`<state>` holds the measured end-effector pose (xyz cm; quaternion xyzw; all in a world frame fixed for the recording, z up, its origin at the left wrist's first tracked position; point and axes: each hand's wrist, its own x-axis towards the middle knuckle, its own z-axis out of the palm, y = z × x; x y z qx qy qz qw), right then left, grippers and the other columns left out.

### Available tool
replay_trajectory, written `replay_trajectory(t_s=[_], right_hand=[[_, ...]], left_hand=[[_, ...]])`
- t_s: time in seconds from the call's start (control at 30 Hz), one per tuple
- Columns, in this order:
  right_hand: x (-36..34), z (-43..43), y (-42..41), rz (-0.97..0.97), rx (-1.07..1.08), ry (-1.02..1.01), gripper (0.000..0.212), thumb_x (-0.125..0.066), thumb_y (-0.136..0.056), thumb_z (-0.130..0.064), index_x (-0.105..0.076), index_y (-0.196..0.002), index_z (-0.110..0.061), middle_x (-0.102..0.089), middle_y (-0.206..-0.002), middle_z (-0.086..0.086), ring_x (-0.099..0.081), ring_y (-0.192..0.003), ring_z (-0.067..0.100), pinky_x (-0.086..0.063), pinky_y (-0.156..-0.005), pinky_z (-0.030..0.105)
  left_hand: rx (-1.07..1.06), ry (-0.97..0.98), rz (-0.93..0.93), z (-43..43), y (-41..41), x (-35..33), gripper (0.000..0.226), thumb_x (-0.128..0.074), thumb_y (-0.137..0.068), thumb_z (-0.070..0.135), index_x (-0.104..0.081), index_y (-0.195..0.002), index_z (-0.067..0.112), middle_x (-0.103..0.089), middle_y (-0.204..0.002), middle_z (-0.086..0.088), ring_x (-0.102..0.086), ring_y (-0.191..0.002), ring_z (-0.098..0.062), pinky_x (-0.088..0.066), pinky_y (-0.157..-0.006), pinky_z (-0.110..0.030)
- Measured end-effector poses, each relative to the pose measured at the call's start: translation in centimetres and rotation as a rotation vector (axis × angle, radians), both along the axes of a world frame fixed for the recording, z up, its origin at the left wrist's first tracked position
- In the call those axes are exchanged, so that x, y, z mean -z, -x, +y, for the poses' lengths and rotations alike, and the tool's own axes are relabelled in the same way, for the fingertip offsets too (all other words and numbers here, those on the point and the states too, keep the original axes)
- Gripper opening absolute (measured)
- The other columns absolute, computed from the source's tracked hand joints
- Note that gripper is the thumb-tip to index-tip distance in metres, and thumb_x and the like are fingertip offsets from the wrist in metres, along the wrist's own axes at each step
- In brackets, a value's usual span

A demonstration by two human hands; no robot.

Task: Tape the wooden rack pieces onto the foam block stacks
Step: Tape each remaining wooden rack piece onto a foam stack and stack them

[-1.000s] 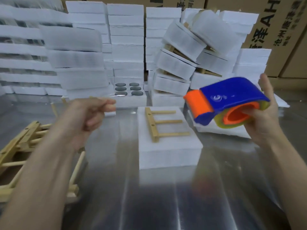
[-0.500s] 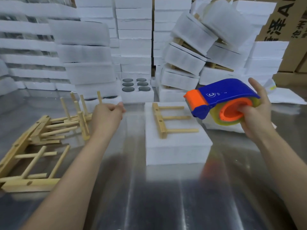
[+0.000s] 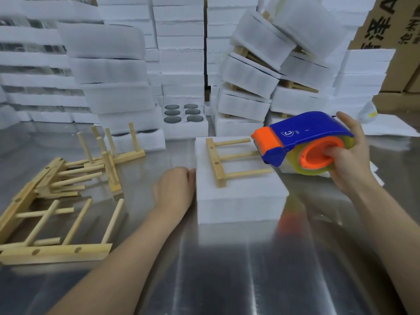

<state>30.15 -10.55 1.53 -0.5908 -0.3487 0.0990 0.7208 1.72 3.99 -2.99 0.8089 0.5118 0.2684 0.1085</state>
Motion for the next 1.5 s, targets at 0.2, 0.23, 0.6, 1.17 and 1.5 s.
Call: replay_trajectory(t_s=[0.2, 0.23, 0.6, 1.17, 1.5], right_hand=[[0.1, -0.1, 0.0, 0.013, -0.004, 0.006, 0.075, -0.054, -0.076, 0.020, -0.051, -0.118, -0.043, -0.071, -0.095, -0.018, -0.069, -0.092, 0.005, -0.057, -0.064, 0.022], [0.1, -0.1, 0.0, 0.013, -0.004, 0.004, 0.075, -0.053, -0.076, 0.020, -0.051, -0.118, -0.043, -0.071, -0.093, -0.019, -0.069, -0.090, 0.004, -0.057, -0.063, 0.021], [0.4, -0.4, 0.0, -0.010, -0.011, 0.008, 0.076, -0.056, -0.073, 0.014, -0.050, -0.118, -0.047, -0.071, -0.093, -0.021, -0.069, -0.089, 0.004, -0.055, -0.061, 0.021], [-2.1, -4.6, -5.4, -0.247, 0.090, 0.251, 0.095, -0.052, -0.081, 0.020, -0.023, -0.151, -0.038, -0.067, -0.096, -0.016, -0.064, -0.079, 0.002, -0.049, -0.067, 0.017], [-1.1, -6.2, -6.7, -0.219, 0.227, 0.203, 0.082, -0.053, -0.080, 0.019, -0.039, -0.146, -0.027, -0.064, -0.103, -0.004, -0.062, -0.075, -0.004, -0.048, -0.061, 0.005]], left_hand=[[-0.047, -0.053, 0.362, 0.0, -0.4, 0.1, 0.073, -0.044, -0.098, 0.029, -0.002, -0.151, 0.001, -0.036, -0.140, -0.012, -0.045, -0.120, -0.028, -0.042, -0.075, -0.036], [-0.025, -0.068, 0.383, -0.2, -0.4, 0.1, 0.076, -0.046, -0.097, 0.027, 0.001, -0.151, 0.002, -0.035, -0.141, -0.012, -0.043, -0.122, -0.028, -0.043, -0.079, -0.036], [0.339, 0.044, -0.193, -0.9, -3.8, -7.6, 0.039, -0.038, -0.096, 0.003, -0.050, -0.133, 0.005, -0.047, -0.140, -0.008, -0.042, -0.129, -0.025, -0.030, -0.097, -0.025], [0.396, 0.042, 0.513, -1.4, -7.4, -6.6, 0.064, -0.007, -0.101, 0.050, -0.005, -0.154, 0.015, -0.007, -0.162, 0.004, -0.005, -0.149, -0.018, -0.002, -0.120, -0.045], [0.452, 0.032, 0.560, -1.1, -6.8, -6.5, 0.072, -0.005, -0.097, 0.058, -0.001, -0.154, 0.016, -0.007, -0.162, 0.003, -0.005, -0.148, -0.018, -0.002, -0.120, -0.040]])
